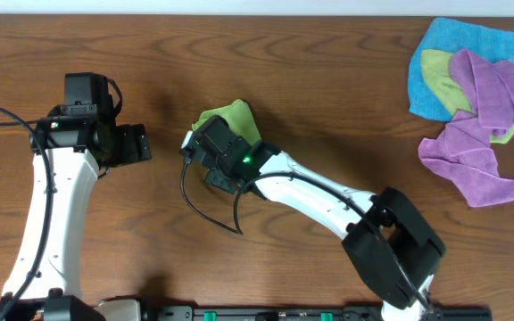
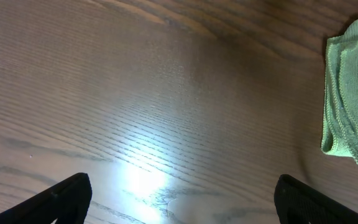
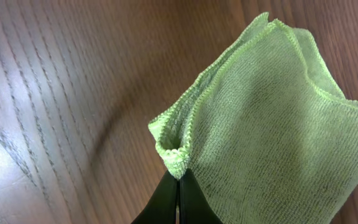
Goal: Fold the cloth
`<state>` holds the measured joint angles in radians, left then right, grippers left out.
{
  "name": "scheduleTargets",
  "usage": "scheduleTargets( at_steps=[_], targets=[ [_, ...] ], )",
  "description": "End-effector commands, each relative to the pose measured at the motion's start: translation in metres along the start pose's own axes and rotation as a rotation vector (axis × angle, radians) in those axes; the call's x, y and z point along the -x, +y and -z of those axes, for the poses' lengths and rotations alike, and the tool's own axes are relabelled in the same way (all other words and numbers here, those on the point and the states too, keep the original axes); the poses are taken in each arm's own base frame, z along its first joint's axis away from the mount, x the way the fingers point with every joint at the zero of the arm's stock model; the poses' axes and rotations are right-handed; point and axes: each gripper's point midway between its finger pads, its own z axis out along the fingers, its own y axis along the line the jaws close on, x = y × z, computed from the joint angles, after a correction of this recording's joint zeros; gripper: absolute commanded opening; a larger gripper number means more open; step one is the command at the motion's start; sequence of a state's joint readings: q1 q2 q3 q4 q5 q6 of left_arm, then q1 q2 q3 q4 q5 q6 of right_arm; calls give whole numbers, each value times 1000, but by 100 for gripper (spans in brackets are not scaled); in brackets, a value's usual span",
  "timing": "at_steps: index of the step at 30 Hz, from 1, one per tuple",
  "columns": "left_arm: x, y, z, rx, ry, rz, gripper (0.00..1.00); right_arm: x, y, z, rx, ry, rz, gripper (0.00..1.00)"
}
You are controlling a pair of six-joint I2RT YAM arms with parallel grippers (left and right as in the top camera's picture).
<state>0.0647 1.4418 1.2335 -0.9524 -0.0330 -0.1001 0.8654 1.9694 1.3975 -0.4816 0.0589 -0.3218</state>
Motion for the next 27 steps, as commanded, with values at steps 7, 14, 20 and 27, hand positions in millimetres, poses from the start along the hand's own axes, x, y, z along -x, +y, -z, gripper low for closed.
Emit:
scheduleTargets(
  at_steps=[7, 14, 20, 27],
  targets=[
    [-1, 1, -2, 2, 7, -4, 95, 6, -5, -14, -48, -14, -36, 2],
    [-1, 1, -2, 2, 7, -4, 95, 7, -12, -15, -75, -20, -57, 2],
    [-1, 1, -2, 2, 7, -3, 95, 1, -9, -15, -66, 7, -54, 99],
    [-1, 1, -2, 1, 8, -4, 95, 5, -21, -12, -119, -10, -94, 99]
  ],
)
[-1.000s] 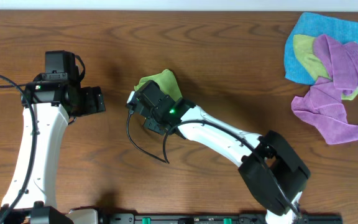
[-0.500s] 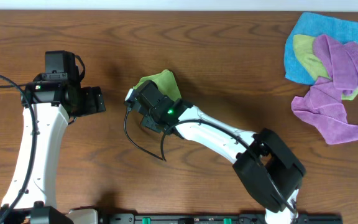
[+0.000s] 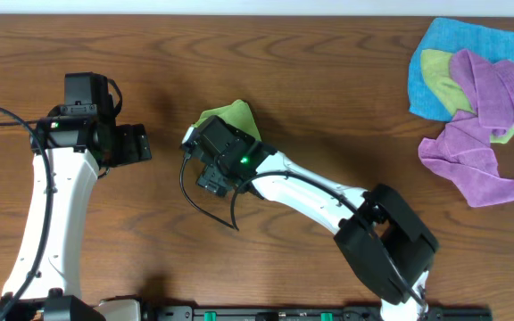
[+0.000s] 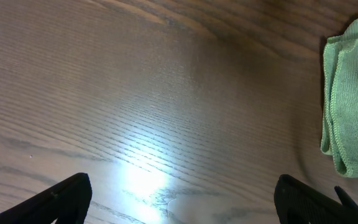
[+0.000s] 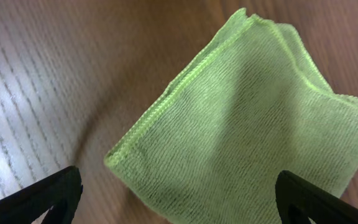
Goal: Fold the cloth
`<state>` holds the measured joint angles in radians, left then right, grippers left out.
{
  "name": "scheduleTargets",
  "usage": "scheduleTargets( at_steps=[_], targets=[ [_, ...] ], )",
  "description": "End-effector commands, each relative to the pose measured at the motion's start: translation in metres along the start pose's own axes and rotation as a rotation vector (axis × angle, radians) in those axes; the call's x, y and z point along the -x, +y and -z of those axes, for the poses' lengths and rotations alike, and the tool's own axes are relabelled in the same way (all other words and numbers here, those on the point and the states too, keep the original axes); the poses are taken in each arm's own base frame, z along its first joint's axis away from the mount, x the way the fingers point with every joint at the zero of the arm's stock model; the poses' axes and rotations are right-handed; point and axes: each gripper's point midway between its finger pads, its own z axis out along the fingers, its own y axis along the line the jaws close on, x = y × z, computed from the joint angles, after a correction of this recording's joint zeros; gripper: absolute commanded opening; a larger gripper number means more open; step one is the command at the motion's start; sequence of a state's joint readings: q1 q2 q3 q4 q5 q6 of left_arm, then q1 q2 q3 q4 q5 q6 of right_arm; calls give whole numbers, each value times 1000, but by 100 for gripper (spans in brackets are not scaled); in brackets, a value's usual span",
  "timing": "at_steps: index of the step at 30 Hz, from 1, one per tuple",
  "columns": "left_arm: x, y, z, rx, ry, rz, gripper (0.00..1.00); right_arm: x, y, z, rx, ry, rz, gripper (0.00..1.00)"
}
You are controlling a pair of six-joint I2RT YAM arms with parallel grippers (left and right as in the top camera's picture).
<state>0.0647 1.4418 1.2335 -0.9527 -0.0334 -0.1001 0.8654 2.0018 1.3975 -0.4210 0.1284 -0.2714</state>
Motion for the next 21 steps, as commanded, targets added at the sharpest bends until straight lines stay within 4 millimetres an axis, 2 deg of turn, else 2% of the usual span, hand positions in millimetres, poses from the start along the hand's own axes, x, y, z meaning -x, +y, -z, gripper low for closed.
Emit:
scheduleTargets(
  at_steps=[1, 3, 5, 7, 8, 10, 12, 14, 17, 21],
  targets=[
    [-2, -1, -2, -10, 9, -4, 95, 7, -20, 2, -95, -17, -85, 99],
    [-3, -8, -2, -49, 15, -6, 95, 13, -43, 14, -182, -46, -155, 99],
    [-4, -15, -1, -91, 23, -10, 95, 22, -69, 37, -260, -90, -248, 99],
    [-7, -23, 0, -126, 34, -16, 95, 29, -95, 71, -316, -155, -365, 99],
    [-8, -25, 0, -131, 37, -19, 95, 31, -112, 95, -340, -198, -454, 99],
    [-9, -26, 0, -132, 39, -25, 95, 24, -140, 137, -369, -257, -613, 99],
    [-10, -28, 1, -139, 45, -24, 95, -4, -172, 181, -406, -268, -757, 99],
    [-12, -27, 1, -136, 54, -25, 95, -44, -193, 219, -426, -225, -830, 99],
    [-16, -26, 1, -134, 66, -34, 95, -96, -204, 259, -472, -154, -897, 97],
    [-17, -26, 1, -134, 73, -34, 95, -148, -205, 310, -558, -147, -954, 96]
  ],
)
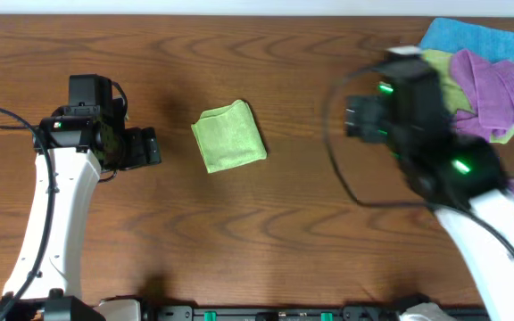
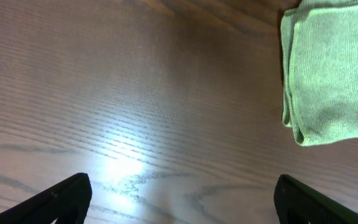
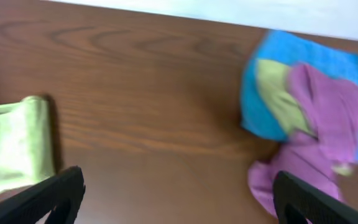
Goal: Fold the cloth
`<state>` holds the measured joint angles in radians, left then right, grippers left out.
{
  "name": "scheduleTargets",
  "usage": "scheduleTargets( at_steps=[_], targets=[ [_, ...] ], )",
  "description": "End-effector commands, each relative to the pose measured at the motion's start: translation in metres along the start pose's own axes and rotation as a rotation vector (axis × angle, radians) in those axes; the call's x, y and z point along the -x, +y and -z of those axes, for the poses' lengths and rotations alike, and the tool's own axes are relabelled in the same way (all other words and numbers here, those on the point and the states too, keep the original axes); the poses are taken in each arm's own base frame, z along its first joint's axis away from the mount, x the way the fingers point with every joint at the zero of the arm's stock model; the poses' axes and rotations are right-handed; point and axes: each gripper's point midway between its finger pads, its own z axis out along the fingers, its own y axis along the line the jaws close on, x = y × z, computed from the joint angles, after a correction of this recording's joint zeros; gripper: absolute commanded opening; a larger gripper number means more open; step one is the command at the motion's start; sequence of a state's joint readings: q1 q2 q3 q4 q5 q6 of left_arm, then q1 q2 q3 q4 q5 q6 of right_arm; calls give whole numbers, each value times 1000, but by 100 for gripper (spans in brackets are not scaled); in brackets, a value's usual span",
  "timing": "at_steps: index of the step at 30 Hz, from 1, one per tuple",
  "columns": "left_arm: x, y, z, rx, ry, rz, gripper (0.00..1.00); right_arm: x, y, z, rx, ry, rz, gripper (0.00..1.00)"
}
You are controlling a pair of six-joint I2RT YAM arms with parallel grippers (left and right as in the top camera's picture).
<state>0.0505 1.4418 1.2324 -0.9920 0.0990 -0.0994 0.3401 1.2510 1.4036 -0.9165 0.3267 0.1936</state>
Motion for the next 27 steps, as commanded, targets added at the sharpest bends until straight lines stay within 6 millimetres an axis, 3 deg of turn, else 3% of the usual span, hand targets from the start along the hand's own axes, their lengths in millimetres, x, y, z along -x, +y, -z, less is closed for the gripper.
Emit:
scheduleTargets(
  at_steps=[1, 6, 11, 17, 27],
  targets=[
    [-3, -1, -1, -6, 12, -18, 95, -15, -27, 20, -24, -21, -49, 96],
    [-3, -1, -1, -5, 12, -14, 95, -52, -59, 61, -50, -120, -101, 97],
    [-3, -1, -1, -5, 12, -12, 95, -103, -79, 83, -76, -210, -178, 98],
    [-3, -1, -1, -5, 12, -10, 95, -149, -85, 76, -81, -272, -233, 99],
    [-3, -1, -1, -5, 12, -10, 95, -167, -84, 63, -90, -220, -217, 99]
  ],
)
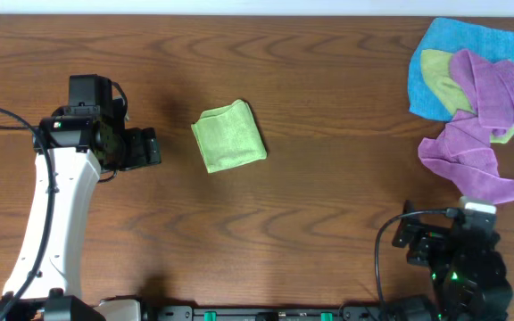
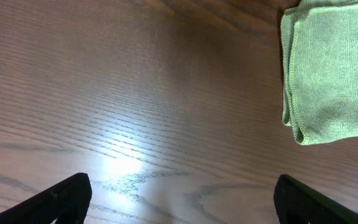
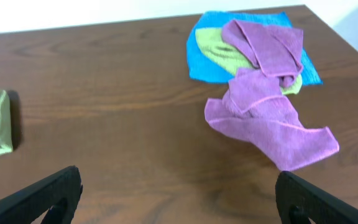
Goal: Fold the cloth
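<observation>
The green cloth lies folded into a small square near the middle of the table, also visible in the left wrist view and at the left edge of the right wrist view. My left gripper hovers open just left of the cloth, its fingertips wide apart over bare wood. My right gripper sits open at the table's front right, far from the cloth, with nothing between its fingertips.
A pile of loose cloths lies at the back right: a blue one, a green one and purple ones. The right wrist view shows the same pile. The wooden table carries nothing else.
My right arm has moved from high over the right part of the table to the front right edge. The folded green cloth and my left gripper stay where they were.
My right gripper was shut on a corner of the folded green cloth at the table's middle. Then it was open over the cloth. Then it was over at the right, the cloth lying flat alone. Now it rests at the front right.
</observation>
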`<state>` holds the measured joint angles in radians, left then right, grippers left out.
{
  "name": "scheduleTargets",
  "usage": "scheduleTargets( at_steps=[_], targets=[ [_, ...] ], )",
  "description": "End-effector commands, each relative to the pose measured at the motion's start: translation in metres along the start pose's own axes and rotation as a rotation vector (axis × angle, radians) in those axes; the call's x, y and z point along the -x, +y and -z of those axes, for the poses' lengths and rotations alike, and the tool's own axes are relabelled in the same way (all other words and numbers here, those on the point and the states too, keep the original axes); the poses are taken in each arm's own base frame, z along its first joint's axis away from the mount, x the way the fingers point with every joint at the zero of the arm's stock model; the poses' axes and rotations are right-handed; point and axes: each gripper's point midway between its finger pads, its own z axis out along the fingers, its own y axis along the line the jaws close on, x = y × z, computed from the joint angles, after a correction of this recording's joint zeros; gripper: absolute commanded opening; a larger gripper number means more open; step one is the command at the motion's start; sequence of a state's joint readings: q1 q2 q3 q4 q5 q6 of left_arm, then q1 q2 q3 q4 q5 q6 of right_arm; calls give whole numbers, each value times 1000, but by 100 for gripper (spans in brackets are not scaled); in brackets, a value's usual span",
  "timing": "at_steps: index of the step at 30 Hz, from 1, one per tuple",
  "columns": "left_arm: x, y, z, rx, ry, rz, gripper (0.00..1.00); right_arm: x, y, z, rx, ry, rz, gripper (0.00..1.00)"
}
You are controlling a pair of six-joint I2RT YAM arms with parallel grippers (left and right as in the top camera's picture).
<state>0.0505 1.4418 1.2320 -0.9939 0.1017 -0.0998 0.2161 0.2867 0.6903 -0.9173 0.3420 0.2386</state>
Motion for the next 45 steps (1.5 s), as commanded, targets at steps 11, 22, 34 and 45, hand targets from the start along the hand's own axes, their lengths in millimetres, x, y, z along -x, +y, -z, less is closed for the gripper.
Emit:
scheduleTargets(
  at_steps=[11, 22, 34, 45],
  targets=[
    [1, -1, -1, -5, -5, -9, 95, -36, -14, 2, -58, 137, 30, 99],
    [-7, 0, -1, 1, 29, -6, 95, 13, 1, -3, 2, -79, -50, 99],
    [-14, 1, -1, 6, 58, 18, 95, -10, 4, -13, 63, -218, -96, 99],
    [-14, 2, -1, 8, 57, 17, 95, -57, 14, -48, 73, -109, -41, 99]
  ],
)
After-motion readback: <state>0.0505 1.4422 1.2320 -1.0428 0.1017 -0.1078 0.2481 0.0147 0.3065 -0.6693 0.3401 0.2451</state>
